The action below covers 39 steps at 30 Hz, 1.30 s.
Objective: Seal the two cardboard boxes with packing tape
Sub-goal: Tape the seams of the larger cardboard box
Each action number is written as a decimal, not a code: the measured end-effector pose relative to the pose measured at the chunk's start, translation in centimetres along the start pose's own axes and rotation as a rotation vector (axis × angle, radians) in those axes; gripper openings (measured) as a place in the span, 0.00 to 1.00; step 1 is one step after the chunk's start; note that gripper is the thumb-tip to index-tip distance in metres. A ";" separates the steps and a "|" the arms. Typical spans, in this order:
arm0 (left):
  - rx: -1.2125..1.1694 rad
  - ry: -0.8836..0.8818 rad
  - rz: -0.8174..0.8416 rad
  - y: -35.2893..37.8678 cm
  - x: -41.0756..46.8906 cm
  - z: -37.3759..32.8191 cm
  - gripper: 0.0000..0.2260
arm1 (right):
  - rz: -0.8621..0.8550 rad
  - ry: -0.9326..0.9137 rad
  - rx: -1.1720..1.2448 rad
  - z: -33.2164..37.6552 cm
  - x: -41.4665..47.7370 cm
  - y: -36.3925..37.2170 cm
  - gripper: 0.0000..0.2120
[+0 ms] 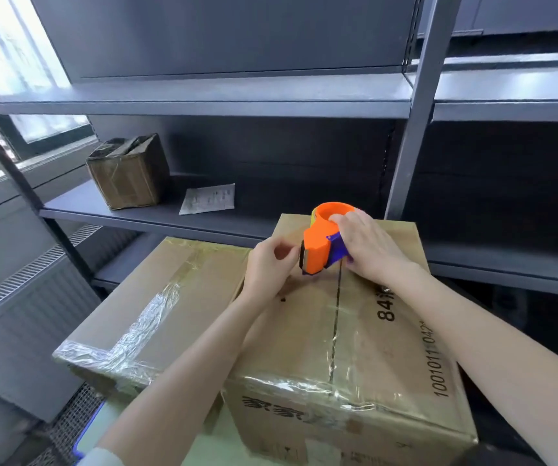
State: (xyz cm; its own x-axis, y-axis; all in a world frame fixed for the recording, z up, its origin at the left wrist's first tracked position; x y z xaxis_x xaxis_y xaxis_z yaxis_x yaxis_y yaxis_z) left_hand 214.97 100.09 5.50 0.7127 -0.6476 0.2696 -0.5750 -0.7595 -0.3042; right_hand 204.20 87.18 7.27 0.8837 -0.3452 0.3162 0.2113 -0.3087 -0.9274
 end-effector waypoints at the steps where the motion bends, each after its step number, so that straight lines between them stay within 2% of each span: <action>1: -0.029 0.007 0.006 -0.2 -0.1 -0.4 0.08 | -0.021 -0.006 0.039 -0.1 -0.2 -0.4 0.34; 5: -0.094 0.027 0.037 -1.0 -0.8 -2.3 0.09 | -0.111 -0.011 0.147 0.3 -1.5 -2.8 0.39; 8: -0.109 0.005 0.070 -2.1 -1.5 -3.2 0.11 | -0.146 -0.018 0.186 0.9 -2.8 -5.1 0.36; 11: -0.200 -0.027 0.127 -3.0 -2.7 -4.0 0.13 | -0.156 -0.031 0.106 1.6 -4.3 -7.5 0.29; 14: -0.256 -0.044 0.166 -3.5 -4.4 -4.9 0.13 | -0.162 0.014 -0.039 2.6 -6.1 -9.1 0.33; 18: -0.338 -0.087 0.159 -4.3 -6.5 -4.9 0.15 | -0.139 0.097 -0.042 4.6 -8.7 -9.4 0.32; 21: -0.276 -0.120 0.190 -5.0 -7.9 -3.8 0.15 | -0.088 0.066 0.003 6.3 -10.3 -8.7 0.31; 25: -0.160 -0.119 0.216 -6.0 -9.9 -2.4 0.17 | -0.173 -0.019 -0.028 8.5 -11.6 -9.8 0.33; 28: -0.141 -0.129 0.237 -7.0 -11.3 -1.6 0.17 | -0.134 -0.089 -0.080 9.9 -11.9 -10.3 0.38; 32: -0.143 -0.176 0.220 -8.9 -12.3 -0.7 0.18 | -0.072 -0.089 -0.123 12.1 -12.2 -10.6 0.40; 35: -0.063 -0.150 0.156 -12.2 -12.2 0.3 0.16 | -0.033 -0.056 -0.115 12.3 -12.7 -10.9 0.38; 39: -0.154 -0.225 0.181 -16.2 -12.3 2.7 0.13 | 0.071 -0.004 -0.159 10.5 -14.2 -11.4 0.36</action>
State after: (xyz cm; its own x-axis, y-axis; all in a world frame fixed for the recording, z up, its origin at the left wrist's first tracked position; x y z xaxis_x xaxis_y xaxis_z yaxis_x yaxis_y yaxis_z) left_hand 216.59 120.59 4.69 0.6541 -0.7563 0.0103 -0.7425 -0.6446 -0.1825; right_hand 193.57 104.91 11.28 0.8957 -0.3674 0.2503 0.0802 -0.4202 -0.9039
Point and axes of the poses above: each hand's wrist, its own x-axis towards the middle knuckle, its own y-axis out of the palm, z = x × y, the point moved 6 cm from there along x, towards the middle knuckle, and after that the axes turned 11 degrees about -x, right-handed, at the moved point
